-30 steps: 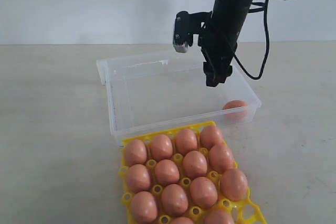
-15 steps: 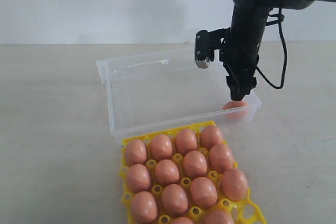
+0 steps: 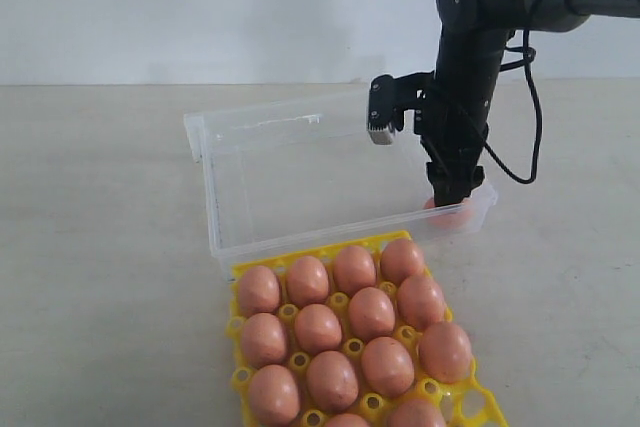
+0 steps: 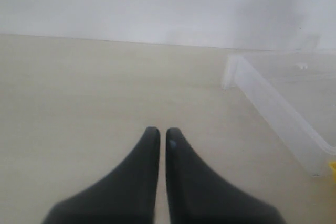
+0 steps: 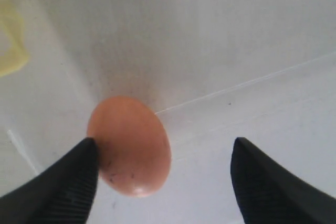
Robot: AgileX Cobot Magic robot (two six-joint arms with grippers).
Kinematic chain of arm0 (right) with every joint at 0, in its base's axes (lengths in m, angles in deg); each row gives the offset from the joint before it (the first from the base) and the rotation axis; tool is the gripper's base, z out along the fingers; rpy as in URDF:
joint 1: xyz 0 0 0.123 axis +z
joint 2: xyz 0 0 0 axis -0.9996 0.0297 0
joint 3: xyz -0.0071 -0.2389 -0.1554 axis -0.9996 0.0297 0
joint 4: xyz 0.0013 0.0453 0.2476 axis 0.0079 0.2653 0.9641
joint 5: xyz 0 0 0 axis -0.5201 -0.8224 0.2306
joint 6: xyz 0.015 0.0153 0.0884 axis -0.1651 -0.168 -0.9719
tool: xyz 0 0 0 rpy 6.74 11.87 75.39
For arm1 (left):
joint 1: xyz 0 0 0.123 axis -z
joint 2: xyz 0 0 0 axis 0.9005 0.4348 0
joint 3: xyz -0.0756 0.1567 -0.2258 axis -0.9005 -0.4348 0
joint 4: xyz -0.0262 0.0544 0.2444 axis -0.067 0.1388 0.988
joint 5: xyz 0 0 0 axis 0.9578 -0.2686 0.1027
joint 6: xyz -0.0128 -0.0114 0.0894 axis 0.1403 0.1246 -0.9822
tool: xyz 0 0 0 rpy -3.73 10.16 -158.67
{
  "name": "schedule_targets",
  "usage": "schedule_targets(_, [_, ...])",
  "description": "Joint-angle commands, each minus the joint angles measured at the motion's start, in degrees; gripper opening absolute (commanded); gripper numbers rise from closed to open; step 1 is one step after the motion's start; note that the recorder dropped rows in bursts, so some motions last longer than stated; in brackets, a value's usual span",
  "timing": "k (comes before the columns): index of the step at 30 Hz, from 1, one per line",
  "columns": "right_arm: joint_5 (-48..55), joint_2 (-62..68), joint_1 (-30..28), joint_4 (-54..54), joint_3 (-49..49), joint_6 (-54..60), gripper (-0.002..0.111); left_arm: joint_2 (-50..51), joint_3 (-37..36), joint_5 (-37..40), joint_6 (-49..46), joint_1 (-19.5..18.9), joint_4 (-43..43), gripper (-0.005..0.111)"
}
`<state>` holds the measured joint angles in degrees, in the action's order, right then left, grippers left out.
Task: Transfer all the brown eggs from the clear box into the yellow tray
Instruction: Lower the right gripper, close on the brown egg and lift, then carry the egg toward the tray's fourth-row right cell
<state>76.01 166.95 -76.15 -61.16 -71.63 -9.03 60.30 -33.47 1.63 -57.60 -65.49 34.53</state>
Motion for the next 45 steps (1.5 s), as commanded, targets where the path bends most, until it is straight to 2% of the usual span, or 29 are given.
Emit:
schedule_targets(1, [0.8, 0.5, -0.2, 0.3, 2.1, 0.0, 0.062, -0.1, -0.2, -0.6, -0.1, 0.2, 0.2, 0.004])
schedule_targets(12, [-2.3, 0.5, -0.2, -0.7, 5.6, 0.0, 0.06, -0.1, -0.2, -0.6, -0.1, 0.2, 0.2, 0.004])
schedule_targets(14, [-2.6, 0.5, -0.2, -1.9, 5.6, -1.0, 0.05, -0.1, -0.2, -0.6, -0.1, 0.2, 0.2, 0.004])
schedule_targets(17, [-2.8, 0.5, -0.2, -4.7, 5.6, -2.8, 0.026, -0.1, -0.2, -0.6, -0.1, 0.2, 0.2, 0.004])
schedule_targets(19, [-2.6, 0.5, -0.2, -5.1, 5.6, -5.8, 0.005, -0.1, -0.2, -0.6, -0.1, 0.2, 0.2, 0.004])
schedule_targets(20, [-2.4, 0.5, -0.2, -5.1, 5.6, -7.9, 0.0, -0.1, -0.2, -0.6, -0.1, 0.2, 0.2, 0.004])
schedule_targets(25, [-5.8, -0.6, -0.2, -3.9, 5.6, -23.7, 0.0, -0.1, -0.2, -0.6, -0.1, 0.2, 0.2, 0.004])
schedule_targets(29, [-12.0, -4.5, -0.2, 3.4, 5.6, -26.1, 0.0, -0.1, -0.2, -0.6, -0.1, 0.2, 0.2, 0.004])
schedule_targets(32, [-22.2, -9.6, -0.2, 14.3, 6.1, -27.7, 0.0, -0.1, -0.2, -0.6, -0.1, 0.2, 0.2, 0.004])
schedule_targets(34, [-34.0, -14.0, -0.2, 20.5, 8.9, -32.2, 0.0, -0.1, -0.2, -0.6, -0.1, 0.2, 0.2, 0.004])
schedule_targets(35, [-47.7, -18.9, -0.2, 24.9, 15.3, -36.9, 0.0, -0.1, -0.2, -0.6, -0.1, 0.2, 0.2, 0.004])
schedule_targets(36, [-53.2, -20.8, -0.2, 26.3, 18.6, -38.2, 0.0, -0.1, -0.2, -0.6, -0.1, 0.2, 0.2, 0.004])
schedule_targets(37, [-67.1, -25.1, -0.2, 27.4, 27.3, -41.5, 0.0, -0.1, -0.2, -0.6, -0.1, 0.2, 0.2, 0.004])
schedule_targets(38, [-73.1, -26.8, -0.2, 27.4, 30.8, -42.6, 0.0, -0.1, -0.2, -0.6, -0.1, 0.2, 0.2, 0.004])
schedule_targets(39, [-90.5, -29.0, -0.2, 27.4, 38.8, -42.7, 0.0, -0.1, -0.2, -0.6, -0.1, 0.2, 0.2, 0.004])
schedule_targets(40, [-98.4, -29.5, -0.3, 27.6, 41.4, -42.9, 0.0, -0.1, -0.2, -0.6, -0.1, 0.2, 0.2, 0.004])
schedule_targets(41, [-118.1, -29.6, -0.3, 28.2, 46.0, -44.8, 0.0, -0.1, -0.2, -0.6, -0.1, 0.2, 0.2, 0.004])
schedule_targets(43, [-135.4, -31.3, -0.2, 26.2, 50.3, -51.5, 0.0, -0.1, -0.2, -0.6, -0.1, 0.2, 0.2, 0.004])
schedule_targets(45, [-131.3, -38.8, -0.2, 14.6, 55.7, -58.7, 0.0, -0.1, -0.2, -0.6, -0.1, 0.2, 0.2, 0.004])
